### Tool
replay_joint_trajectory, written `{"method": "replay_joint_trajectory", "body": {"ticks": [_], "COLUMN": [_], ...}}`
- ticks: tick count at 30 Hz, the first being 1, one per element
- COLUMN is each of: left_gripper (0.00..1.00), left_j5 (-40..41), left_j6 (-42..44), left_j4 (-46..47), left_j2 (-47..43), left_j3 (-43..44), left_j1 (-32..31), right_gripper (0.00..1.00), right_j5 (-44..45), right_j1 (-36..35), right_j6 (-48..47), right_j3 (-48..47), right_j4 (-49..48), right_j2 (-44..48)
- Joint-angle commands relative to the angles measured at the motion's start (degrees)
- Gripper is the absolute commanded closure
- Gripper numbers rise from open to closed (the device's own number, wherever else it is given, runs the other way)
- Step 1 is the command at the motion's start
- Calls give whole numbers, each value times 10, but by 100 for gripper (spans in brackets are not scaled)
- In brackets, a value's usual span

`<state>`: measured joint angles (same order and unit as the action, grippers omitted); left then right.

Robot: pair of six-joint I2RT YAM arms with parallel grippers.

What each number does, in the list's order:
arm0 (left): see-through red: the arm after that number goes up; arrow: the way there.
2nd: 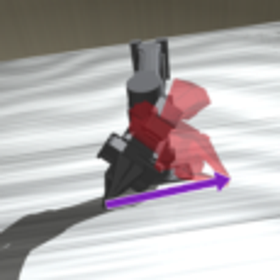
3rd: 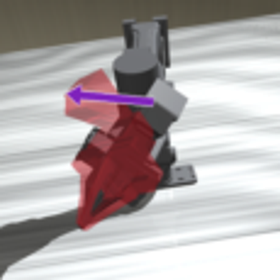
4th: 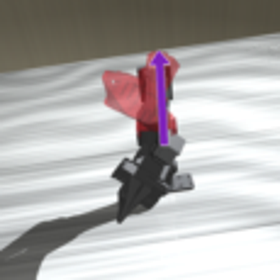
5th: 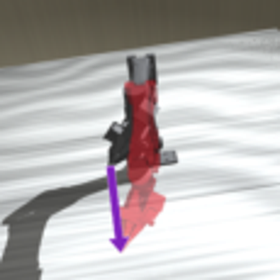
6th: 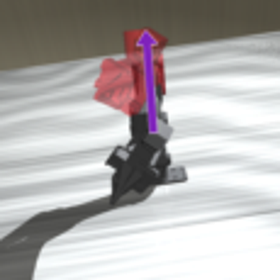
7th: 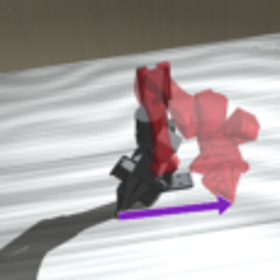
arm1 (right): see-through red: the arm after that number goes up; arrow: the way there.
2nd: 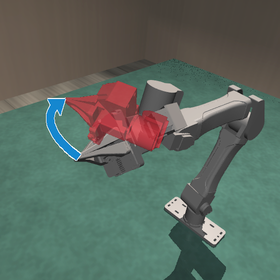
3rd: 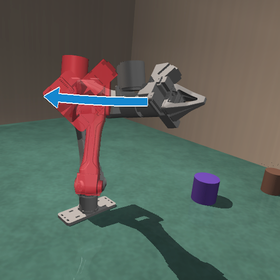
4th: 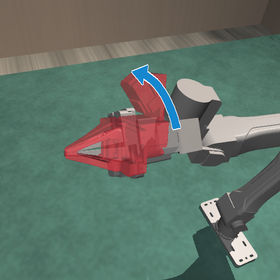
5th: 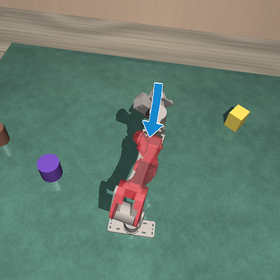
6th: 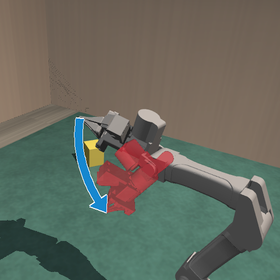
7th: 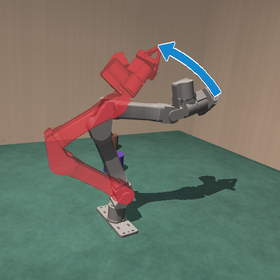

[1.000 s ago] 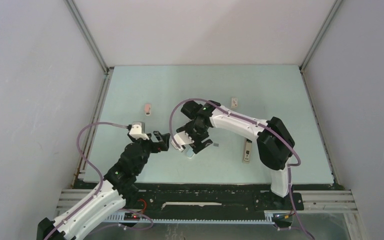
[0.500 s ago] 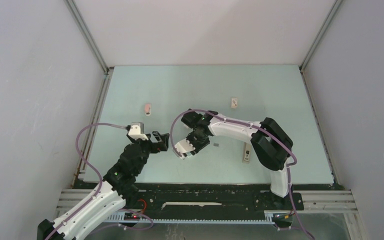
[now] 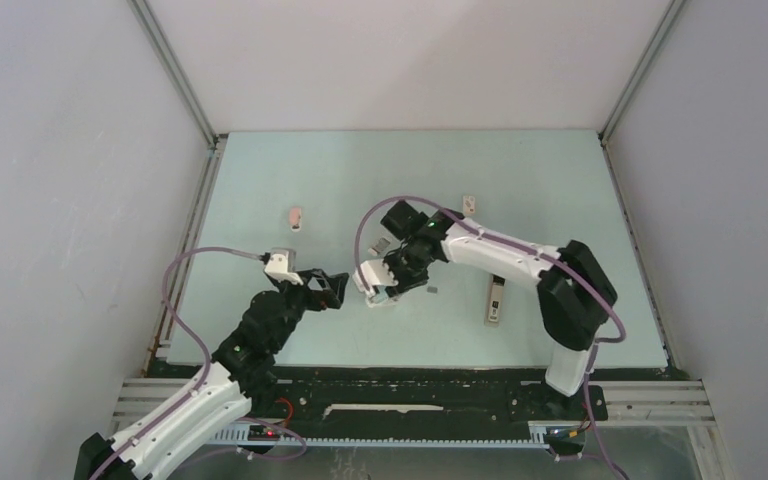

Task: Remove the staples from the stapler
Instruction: Pick up the stapler from the center of the board.

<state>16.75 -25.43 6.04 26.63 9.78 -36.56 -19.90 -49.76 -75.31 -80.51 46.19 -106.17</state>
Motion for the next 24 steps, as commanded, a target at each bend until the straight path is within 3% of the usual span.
{"method": "replay_joint_trajectory", "body": {"ticks": [1, 12, 24], "left_gripper": [0, 0, 0], "left_j5": [-59, -193, -254], "left_j6": [9, 19, 41], "left_j4": [92, 264, 328], "left_j2": [6, 128, 207], "left_j3": [-17, -26, -8], "left_j1": [4, 4, 5], "right_gripper": [100, 100, 100], "right_j5": [-110, -266, -288], "right_j1": [44, 174, 227], "right_j6": [76, 171, 170], "right_j3": [3, 39, 38], "right_j4": [14, 12, 32], "right_j2": [83, 134, 120]}}
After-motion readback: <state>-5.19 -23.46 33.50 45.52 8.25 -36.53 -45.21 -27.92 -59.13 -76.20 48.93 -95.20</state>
